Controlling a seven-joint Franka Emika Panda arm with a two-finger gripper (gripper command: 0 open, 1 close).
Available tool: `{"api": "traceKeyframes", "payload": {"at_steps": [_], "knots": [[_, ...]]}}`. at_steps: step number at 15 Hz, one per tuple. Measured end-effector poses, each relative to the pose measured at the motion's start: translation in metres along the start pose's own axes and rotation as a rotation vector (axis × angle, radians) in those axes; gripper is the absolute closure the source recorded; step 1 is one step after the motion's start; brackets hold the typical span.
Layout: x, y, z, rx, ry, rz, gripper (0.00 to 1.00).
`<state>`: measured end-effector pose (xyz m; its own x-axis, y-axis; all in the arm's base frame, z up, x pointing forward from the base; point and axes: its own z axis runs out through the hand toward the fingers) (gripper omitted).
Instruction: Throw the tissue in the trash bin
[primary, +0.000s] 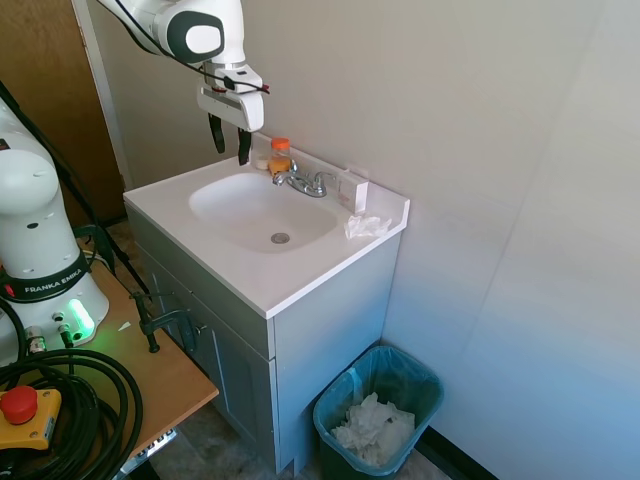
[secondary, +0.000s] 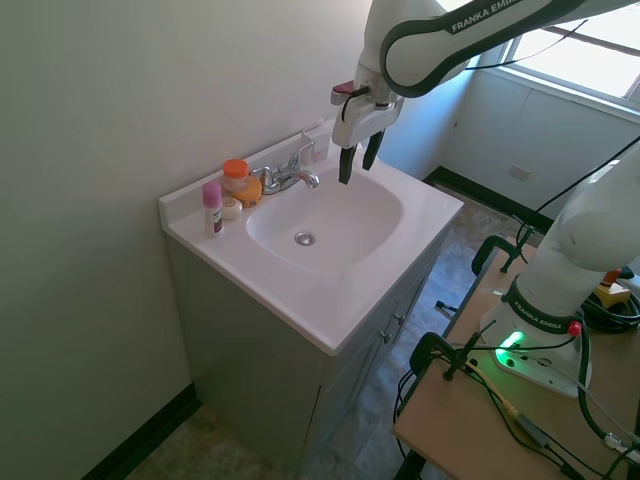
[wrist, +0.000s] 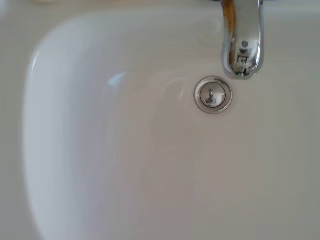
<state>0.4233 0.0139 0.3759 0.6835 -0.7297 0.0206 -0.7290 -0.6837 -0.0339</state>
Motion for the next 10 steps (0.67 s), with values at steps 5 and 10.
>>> {"api": "traceKeyframes", "payload": {"at_steps": [5,10], "knots": [[0.061,0.009,-0.050,0.084,0.078,0.119,0.00],[0.172,0.050,-0.034,0.084,0.078,0.314,0.00]]}}
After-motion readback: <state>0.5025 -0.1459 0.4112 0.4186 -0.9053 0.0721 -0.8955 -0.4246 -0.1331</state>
